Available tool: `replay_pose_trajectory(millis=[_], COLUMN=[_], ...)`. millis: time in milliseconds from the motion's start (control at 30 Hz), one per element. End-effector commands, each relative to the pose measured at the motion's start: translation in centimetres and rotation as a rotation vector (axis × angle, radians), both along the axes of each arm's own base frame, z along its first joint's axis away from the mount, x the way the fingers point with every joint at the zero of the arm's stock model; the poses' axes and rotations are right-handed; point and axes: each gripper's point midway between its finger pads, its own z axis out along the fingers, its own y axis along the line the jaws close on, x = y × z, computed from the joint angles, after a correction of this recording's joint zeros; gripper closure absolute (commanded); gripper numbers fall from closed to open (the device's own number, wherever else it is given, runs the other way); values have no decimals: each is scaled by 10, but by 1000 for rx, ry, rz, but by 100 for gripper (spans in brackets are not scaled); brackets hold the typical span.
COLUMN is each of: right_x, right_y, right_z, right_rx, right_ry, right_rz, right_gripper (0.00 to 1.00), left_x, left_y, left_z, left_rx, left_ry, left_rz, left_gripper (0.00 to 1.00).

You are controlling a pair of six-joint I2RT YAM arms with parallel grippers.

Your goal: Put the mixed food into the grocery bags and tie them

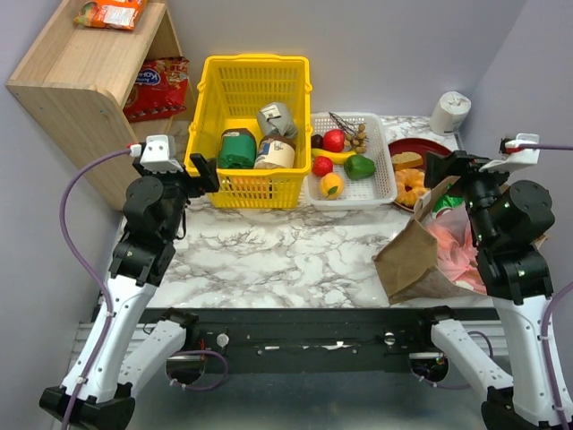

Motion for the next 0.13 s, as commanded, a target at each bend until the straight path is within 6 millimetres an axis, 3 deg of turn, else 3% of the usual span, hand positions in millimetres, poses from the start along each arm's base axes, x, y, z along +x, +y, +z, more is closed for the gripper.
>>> replay_pose_trajectory(millis=[0,100], right_x=[9,9], right_y=[11,11], right_z=[-5,-3], right_rx=[-33,-38], right_ry=[-18,-30], right_rz=[58,61], right_gripper=[0,0], left_x=[-1,-3], left_y=[7,5], left_z=[13,15], left_rx=[17,14], left_ry=[-38,-50], left_rz=[29,15], left_gripper=[1,1])
